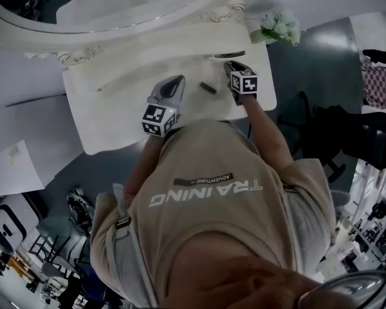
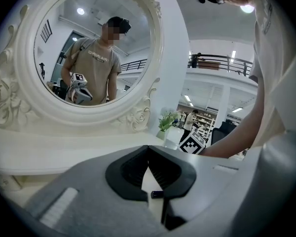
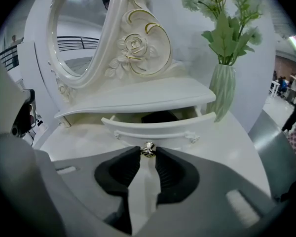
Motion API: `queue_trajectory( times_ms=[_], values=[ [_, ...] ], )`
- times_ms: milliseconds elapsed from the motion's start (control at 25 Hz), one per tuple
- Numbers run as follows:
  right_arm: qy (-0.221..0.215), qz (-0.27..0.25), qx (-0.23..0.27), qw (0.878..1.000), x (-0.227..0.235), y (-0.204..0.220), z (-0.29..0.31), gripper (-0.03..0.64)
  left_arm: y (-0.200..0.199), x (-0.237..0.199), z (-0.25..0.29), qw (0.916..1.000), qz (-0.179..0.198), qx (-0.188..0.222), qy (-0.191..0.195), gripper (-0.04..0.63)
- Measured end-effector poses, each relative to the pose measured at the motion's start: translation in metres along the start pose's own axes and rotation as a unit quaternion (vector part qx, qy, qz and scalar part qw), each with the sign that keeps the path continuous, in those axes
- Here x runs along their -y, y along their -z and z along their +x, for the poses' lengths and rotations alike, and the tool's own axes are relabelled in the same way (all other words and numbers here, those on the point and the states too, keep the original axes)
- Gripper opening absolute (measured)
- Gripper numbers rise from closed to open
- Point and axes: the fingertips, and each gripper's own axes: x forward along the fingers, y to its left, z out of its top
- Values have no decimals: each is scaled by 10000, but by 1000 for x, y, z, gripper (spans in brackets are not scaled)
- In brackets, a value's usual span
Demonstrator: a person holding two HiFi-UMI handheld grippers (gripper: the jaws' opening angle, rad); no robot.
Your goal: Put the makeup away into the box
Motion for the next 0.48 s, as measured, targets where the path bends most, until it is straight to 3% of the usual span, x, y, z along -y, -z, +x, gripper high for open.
queue_trajectory(
  times_ms=[160, 480],
  values=[
    [8, 10, -24, 10000, -1, 5, -6, 104, 0, 6, 3, 9999, 120, -36, 56, 6],
    [-85, 8, 18, 10000, -4, 22, -19, 104, 8, 12, 10, 9999, 10, -60, 149, 6]
  ],
)
